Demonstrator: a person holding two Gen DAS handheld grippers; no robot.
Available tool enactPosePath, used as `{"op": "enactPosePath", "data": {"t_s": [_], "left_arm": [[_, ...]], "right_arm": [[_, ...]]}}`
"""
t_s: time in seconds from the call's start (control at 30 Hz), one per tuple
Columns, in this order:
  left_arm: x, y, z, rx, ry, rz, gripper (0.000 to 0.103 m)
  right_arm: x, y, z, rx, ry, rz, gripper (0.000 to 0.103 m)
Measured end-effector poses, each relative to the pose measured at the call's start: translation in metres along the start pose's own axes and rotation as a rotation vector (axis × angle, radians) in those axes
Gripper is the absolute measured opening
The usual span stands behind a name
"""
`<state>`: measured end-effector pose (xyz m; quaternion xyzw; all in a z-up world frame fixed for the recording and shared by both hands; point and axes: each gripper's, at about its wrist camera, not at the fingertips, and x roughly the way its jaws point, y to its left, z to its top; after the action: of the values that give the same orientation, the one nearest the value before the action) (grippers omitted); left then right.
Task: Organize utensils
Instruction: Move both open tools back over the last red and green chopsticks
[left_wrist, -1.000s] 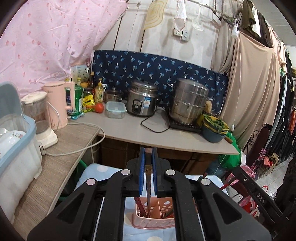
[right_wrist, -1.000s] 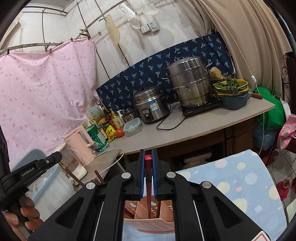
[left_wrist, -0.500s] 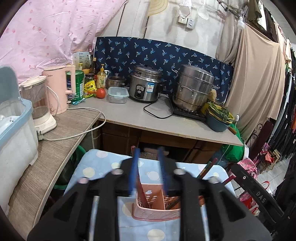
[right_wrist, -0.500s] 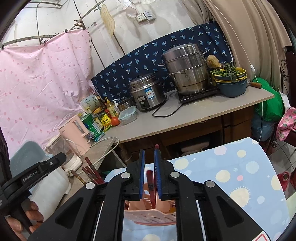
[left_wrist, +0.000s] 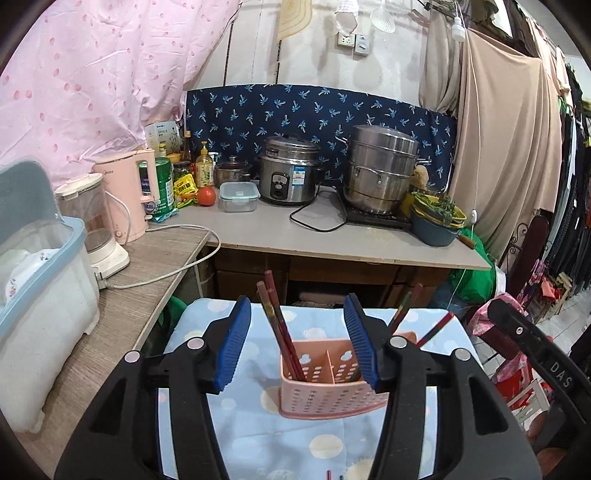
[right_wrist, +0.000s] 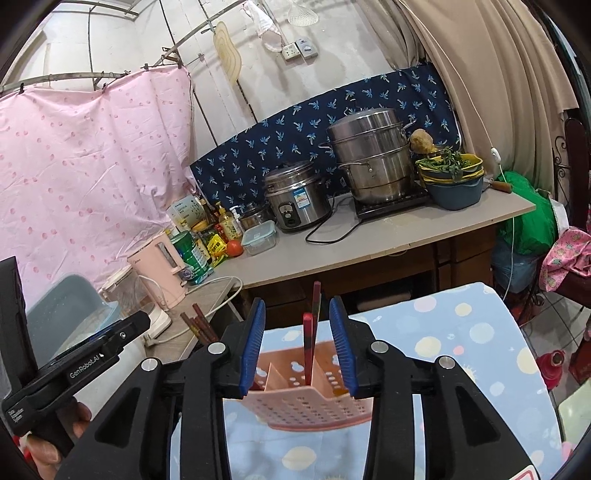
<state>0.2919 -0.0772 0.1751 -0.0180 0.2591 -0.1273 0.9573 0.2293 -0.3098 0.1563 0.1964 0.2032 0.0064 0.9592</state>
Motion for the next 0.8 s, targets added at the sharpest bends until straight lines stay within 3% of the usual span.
{"op": "enactPosePath", "data": {"t_s": [0.07, 0.4, 0.8], "left_arm": [[-0.008, -0.001, -0.007, 0.009, 0.001, 0.013, 0.059], [-0.038, -0.003, -0.049, 0.045, 0.04, 0.05, 0.059], [-0.066, 0.009, -0.125, 0.042, 0.144, 0.073, 0.059]], "right_arm": [[-0.009, 0.001, -0.007, -0.011, 0.008, -0.004, 0.036], [-0.052, 0.015, -0.053, -0.075, 0.052, -0.014, 0.036], [-0.089, 0.017, -0.155, -0.099, 0.25, -0.009, 0.037]]}}
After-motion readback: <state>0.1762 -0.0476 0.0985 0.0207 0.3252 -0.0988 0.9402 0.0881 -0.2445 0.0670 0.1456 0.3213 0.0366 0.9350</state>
